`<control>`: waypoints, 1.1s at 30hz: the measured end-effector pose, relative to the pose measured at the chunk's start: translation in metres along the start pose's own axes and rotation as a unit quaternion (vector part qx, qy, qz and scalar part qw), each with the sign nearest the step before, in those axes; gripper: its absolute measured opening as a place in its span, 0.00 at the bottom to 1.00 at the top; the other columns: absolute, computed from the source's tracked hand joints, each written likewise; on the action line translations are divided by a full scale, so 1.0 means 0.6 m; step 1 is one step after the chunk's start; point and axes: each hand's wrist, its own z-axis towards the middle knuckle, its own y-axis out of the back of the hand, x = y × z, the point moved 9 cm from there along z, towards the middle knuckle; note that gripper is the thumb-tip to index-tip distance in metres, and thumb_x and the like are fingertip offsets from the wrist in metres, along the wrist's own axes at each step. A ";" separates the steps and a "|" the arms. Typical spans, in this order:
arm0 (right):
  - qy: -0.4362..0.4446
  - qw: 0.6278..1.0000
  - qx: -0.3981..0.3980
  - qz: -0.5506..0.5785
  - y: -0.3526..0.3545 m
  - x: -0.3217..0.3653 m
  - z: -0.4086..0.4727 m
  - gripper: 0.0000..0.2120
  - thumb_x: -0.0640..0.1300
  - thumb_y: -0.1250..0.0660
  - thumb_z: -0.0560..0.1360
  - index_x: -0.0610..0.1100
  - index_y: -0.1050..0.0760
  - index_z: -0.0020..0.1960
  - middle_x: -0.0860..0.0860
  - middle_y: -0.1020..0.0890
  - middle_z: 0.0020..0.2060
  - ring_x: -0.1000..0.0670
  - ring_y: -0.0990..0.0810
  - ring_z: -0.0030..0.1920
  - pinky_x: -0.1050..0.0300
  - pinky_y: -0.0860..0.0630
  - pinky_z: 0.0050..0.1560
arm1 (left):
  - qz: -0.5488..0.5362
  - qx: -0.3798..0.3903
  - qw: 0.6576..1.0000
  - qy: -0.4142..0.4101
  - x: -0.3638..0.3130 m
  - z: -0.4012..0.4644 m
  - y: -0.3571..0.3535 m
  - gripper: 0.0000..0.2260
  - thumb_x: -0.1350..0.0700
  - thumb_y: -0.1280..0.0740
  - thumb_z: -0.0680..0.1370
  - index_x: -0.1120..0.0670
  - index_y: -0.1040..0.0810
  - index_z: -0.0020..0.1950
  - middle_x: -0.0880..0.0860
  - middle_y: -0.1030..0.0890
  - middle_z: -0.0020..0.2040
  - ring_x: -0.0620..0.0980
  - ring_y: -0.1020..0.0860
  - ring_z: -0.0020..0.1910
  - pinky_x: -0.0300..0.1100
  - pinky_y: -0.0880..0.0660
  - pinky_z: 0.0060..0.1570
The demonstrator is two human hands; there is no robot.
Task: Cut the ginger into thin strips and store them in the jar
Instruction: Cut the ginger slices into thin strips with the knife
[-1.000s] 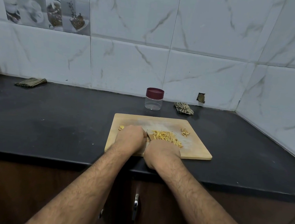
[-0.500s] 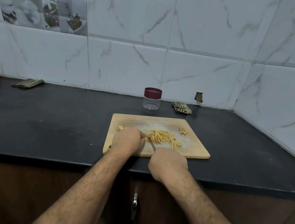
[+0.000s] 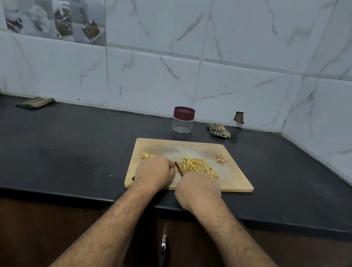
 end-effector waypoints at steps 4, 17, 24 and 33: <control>0.002 1.000 0.000 0.004 0.004 0.002 0.003 0.13 0.40 0.40 0.78 0.45 0.24 0.61 0.48 0.20 0.56 0.47 0.24 0.50 0.53 0.28 0.47 | -0.001 0.001 1.000 0.000 0.001 0.002 -0.001 0.14 0.51 0.41 0.80 0.46 0.16 0.55 0.49 0.16 0.48 0.53 0.20 0.46 0.44 0.23 0.46; -0.001 0.999 0.028 -0.021 -0.005 0.006 -0.007 0.13 0.40 0.35 0.78 0.44 0.24 0.62 0.49 0.21 0.53 0.47 0.22 0.54 0.54 0.29 0.45 | -0.003 0.008 1.000 0.006 0.001 0.001 -0.001 0.14 0.50 0.41 0.80 0.46 0.17 0.58 0.48 0.16 0.54 0.53 0.19 0.52 0.46 0.22 0.52; -0.019 0.998 0.046 -0.039 -0.017 -0.024 -0.034 0.16 0.38 0.35 0.76 0.45 0.25 0.64 0.47 0.21 0.55 0.46 0.27 0.45 0.54 0.27 0.44 | -0.004 0.011 1.000 0.012 0.003 -0.002 0.000 0.13 0.50 0.40 0.80 0.46 0.17 0.60 0.49 0.16 0.54 0.53 0.20 0.53 0.46 0.22 0.51; 0.002 1.000 0.010 0.006 0.000 -0.012 -0.016 0.14 0.40 0.39 0.78 0.44 0.25 0.63 0.48 0.21 0.56 0.46 0.26 0.47 0.53 0.27 0.47 | -0.058 -0.001 0.997 0.044 0.016 0.002 0.001 0.13 0.49 0.35 0.78 0.44 0.19 0.62 0.47 0.16 0.54 0.51 0.21 0.56 0.46 0.23 0.54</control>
